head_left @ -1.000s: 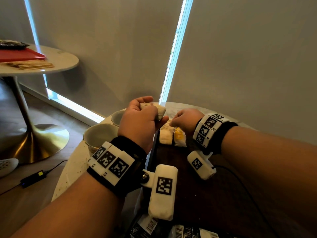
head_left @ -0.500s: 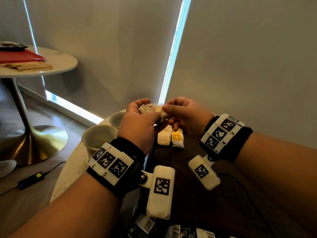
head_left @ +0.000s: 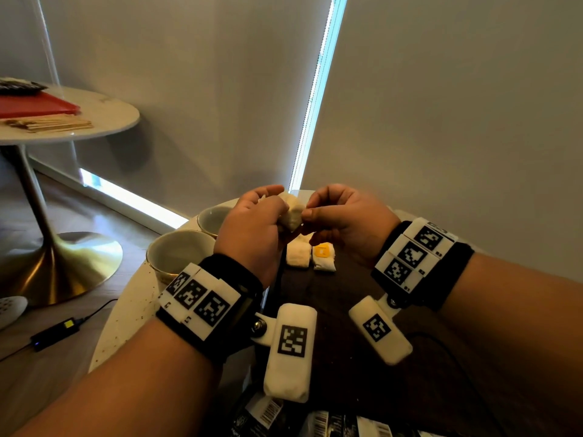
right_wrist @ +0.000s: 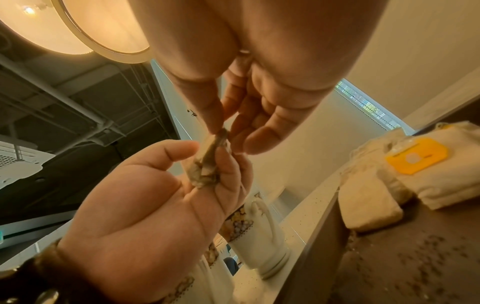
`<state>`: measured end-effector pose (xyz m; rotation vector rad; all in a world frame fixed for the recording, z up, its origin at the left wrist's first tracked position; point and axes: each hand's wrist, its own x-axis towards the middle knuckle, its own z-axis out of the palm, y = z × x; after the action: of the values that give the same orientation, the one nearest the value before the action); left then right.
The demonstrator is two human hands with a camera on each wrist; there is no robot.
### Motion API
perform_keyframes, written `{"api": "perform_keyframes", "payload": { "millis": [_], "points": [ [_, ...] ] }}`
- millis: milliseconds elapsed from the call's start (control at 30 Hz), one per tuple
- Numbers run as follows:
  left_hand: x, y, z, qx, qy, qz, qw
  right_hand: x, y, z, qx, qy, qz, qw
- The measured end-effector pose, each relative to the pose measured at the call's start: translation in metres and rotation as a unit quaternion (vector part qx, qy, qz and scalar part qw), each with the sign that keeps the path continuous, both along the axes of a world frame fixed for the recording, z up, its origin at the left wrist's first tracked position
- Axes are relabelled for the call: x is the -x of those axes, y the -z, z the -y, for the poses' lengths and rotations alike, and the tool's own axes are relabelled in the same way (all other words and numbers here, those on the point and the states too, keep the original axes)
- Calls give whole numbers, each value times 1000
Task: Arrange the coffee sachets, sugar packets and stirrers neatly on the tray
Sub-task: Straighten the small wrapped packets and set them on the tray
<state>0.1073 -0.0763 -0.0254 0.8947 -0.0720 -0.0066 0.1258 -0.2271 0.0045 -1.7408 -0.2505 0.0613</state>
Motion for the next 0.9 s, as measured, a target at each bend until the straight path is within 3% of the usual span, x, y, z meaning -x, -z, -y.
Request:
{"api": "perform_keyframes", "payload": {
  "millis": [233,467,633,900],
  "points": [
    [1,0,-2,-7,27,-9,1000,2,2,-1,-10,15,9,1000],
    [-1,1,-4,-19,8,-1,1000,5,-1,0,-15,44,2,999],
    [-1,1,-4,-27,3,1,1000,10,2,-1,-31,10,-28,999],
    [-2,3,-3,-84,-17,-5,996,3,6,3,6,33,-1,999]
  ]
}}
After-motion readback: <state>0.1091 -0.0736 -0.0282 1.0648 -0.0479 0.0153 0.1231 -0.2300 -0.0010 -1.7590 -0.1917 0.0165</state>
